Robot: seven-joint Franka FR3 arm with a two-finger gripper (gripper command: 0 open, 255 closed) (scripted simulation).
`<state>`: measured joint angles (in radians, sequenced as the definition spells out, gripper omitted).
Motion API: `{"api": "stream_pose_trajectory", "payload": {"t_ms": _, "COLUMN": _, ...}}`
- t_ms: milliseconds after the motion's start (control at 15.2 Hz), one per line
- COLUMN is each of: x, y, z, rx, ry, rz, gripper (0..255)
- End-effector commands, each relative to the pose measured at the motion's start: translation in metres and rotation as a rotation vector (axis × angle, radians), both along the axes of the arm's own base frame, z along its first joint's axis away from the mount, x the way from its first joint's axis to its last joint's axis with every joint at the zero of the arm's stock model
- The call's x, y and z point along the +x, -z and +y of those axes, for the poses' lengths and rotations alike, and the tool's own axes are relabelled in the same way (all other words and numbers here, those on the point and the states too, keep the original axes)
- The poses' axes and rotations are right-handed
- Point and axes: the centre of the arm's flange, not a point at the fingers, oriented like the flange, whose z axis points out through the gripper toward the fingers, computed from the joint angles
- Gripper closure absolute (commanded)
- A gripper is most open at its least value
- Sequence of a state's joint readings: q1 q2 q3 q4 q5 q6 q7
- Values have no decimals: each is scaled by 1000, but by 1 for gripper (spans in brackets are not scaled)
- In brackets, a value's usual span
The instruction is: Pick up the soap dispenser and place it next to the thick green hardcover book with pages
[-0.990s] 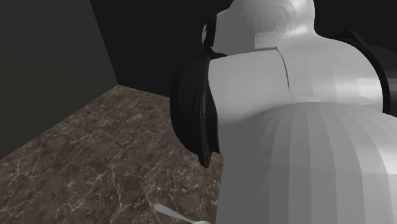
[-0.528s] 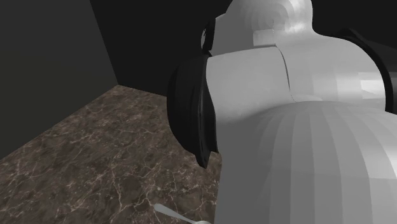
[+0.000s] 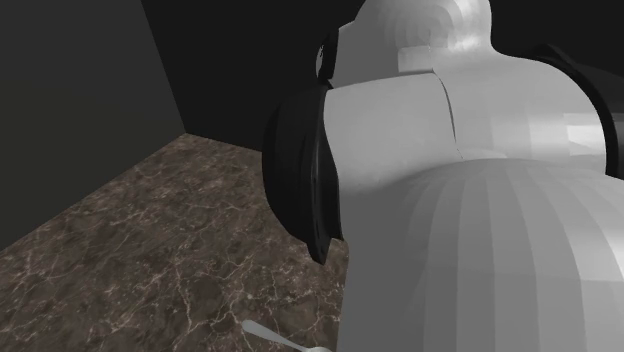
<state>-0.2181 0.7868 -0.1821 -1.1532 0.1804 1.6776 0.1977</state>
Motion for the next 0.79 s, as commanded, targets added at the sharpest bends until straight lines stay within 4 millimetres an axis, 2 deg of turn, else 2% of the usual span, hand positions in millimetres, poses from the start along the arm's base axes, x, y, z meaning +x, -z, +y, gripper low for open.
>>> {"api": "stream_pose_trajectory", "payload": {"t_ms": 0, "x": 0, "y": 0, "z": 0, "rx": 0, "ry": 0, "rz": 1, "gripper": 255}}
{"api": "stream_pose_trajectory", "payload": {"t_ms": 198, "x": 0, "y": 0, "z": 0, "rx": 0, "ry": 0, "rz": 1, "gripper": 255}}
{"api": "stream_pose_trajectory", "payload": {"t_ms": 726, "x": 0, "y": -42, "z": 0, "rx": 0, "ry": 0, "rz": 1, "gripper": 255}}
